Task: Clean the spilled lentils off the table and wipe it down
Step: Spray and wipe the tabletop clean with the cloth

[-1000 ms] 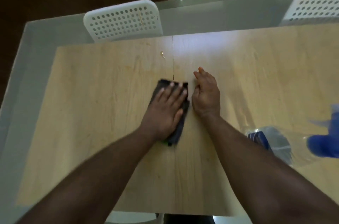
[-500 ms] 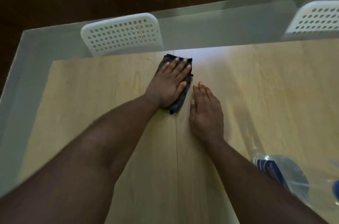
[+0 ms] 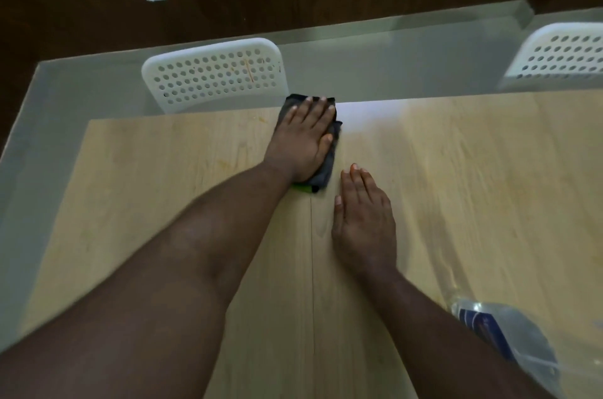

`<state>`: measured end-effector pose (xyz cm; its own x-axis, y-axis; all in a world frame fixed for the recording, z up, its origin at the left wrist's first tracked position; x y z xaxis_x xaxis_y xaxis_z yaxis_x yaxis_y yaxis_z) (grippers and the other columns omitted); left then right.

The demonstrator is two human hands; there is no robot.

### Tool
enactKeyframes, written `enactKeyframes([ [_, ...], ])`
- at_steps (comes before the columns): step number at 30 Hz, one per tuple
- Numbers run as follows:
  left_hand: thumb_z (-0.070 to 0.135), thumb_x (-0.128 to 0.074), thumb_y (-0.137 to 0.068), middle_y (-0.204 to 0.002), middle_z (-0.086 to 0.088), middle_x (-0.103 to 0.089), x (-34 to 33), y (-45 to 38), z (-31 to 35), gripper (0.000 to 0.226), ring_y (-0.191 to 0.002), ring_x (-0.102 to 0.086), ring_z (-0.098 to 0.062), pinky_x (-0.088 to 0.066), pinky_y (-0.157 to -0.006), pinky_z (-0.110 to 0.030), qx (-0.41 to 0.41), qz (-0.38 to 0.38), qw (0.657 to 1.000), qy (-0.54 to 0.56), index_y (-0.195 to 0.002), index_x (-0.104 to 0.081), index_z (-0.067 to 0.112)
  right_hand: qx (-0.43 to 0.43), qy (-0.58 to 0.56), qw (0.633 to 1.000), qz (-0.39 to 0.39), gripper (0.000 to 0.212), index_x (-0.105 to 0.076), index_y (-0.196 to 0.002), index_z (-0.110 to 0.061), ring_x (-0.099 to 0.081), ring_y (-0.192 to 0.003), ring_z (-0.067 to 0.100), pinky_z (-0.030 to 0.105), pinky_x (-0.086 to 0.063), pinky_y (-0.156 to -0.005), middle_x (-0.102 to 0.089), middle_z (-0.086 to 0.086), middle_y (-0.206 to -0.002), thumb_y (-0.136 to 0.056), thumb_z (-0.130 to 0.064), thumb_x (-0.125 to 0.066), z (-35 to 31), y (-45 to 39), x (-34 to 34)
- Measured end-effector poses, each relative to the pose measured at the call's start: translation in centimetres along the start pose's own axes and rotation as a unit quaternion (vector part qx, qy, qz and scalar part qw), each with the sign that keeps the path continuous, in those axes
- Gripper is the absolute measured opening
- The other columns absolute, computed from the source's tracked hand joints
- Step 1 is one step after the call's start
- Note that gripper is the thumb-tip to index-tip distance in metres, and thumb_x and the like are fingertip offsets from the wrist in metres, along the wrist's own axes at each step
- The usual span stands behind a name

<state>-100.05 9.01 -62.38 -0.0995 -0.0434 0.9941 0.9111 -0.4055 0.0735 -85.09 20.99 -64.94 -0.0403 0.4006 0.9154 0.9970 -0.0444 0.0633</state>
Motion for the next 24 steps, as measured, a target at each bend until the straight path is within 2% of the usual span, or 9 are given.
enactKeyframes([
  [3, 0.045, -0.016, -0.11, -0.177, -0.002, -0.004, -0.2, 1.8, 1.6, 0.064, -0.163, -0.001, -0.023, -0.012, -0.13, -0.049, -0.007, -0.003, 1.0, 0.02, -0.169, -0.011, 0.021, 0.008, 0.001, 1.0, -0.001, 0.061, -0.017, -0.168, -0.021, -0.005, -0.162, 0.012, 0.037, -0.008, -0.131, -0.014, -0.002, -0.176, -0.109, -0.037, -0.017, 0.1, 0.0, 0.2],
  [7, 0.045, -0.019, -0.112, -0.177, -0.002, 0.004, -1.5, 9.5, 4.4, 0.064, -0.163, 0.009, -0.021, -0.001, -0.132, -0.044, -0.122, -0.029, 0.992, 0.004, -0.17, -0.006, 0.021, 0.018, -0.027, 0.999, 0.009, 0.064, -0.023, -0.167, -0.016, -0.012, -0.161, 0.015, 0.042, -0.017, -0.13, -0.022, 0.002, -0.174, -0.107, -0.038, -0.017, -0.4, 0.1, 0.7],
  [11, 0.047, -0.019, -0.111, -0.177, 0.0, 0.002, -1.2, 7.4, 3.1, 0.065, -0.163, 0.007, -0.019, -0.004, -0.132, -0.045, -0.161, -0.038, 0.986, -0.015, -0.17, -0.006, 0.023, 0.006, -0.045, 0.999, 0.017, 0.055, -0.028, -0.165, -0.014, -0.016, -0.16, 0.015, 0.042, -0.019, -0.13, -0.026, 0.004, -0.172, -0.111, -0.026, -0.033, -0.2, 0.1, 0.6],
  [14, 0.047, -0.018, -0.11, -0.177, -0.001, -0.007, -0.5, 2.1, 1.2, 0.064, -0.163, -0.002, -0.02, -0.008, -0.131, -0.047, -0.1, -0.024, 0.995, -0.009, -0.169, -0.013, 0.023, 0.002, -0.02, 1.0, 0.01, 0.054, -0.031, -0.163, -0.014, -0.014, -0.161, 0.016, 0.039, -0.015, -0.13, -0.024, 0.003, -0.173, -0.111, -0.028, -0.03, -0.1, -0.1, 0.3],
  [18, 0.046, -0.016, -0.11, -0.177, -0.001, -0.007, -0.2, -1.1, 0.8, 0.064, -0.163, -0.004, -0.022, -0.009, -0.131, -0.046, -0.014, -0.007, 1.0, 0.003, -0.169, -0.013, 0.022, 0.003, -0.007, 1.0, 0.001, 0.057, -0.023, -0.166, -0.017, -0.008, -0.162, 0.015, 0.037, -0.01, -0.13, -0.018, 0.001, -0.175, -0.111, -0.032, -0.026, 0.0, 0.0, 0.3],
  [21, 0.046, -0.012, -0.109, -0.177, -0.001, 0.0, -1.0, 2.8, 2.3, 0.065, -0.163, 0.003, -0.022, -0.008, -0.131, -0.047, 0.004, -0.003, 1.0, 0.014, -0.169, -0.008, 0.021, 0.015, 0.015, 1.0, -0.01, 0.064, -0.017, -0.168, -0.016, -0.005, -0.162, 0.016, 0.038, -0.009, -0.131, -0.014, 0.003, -0.176, -0.106, -0.034, -0.018, -0.3, -0.1, 0.4],
  [24, 0.045, -0.012, -0.11, -0.177, -0.002, 0.006, -2.1, 7.8, 3.7, 0.065, -0.163, 0.009, -0.021, -0.003, -0.132, -0.045, -0.021, -0.023, 0.999, 0.016, -0.169, -0.003, 0.02, 0.031, 0.02, 0.999, -0.03, 0.073, -0.01, -0.168, -0.016, 0.001, -0.162, 0.017, 0.041, -0.009, -0.131, -0.006, 0.003, -0.176, -0.101, -0.042, -0.004, -0.6, -0.2, 0.4],
])
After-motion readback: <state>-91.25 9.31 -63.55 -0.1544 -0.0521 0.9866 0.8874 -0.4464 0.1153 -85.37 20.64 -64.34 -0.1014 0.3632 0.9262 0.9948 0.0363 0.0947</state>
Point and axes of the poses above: each hand's wrist, its own y-axis away from the middle knuckle, its own x-axis out of the back of the hand, z = x × y, the point moved 7 cm from there along -y, towards the middle knuckle
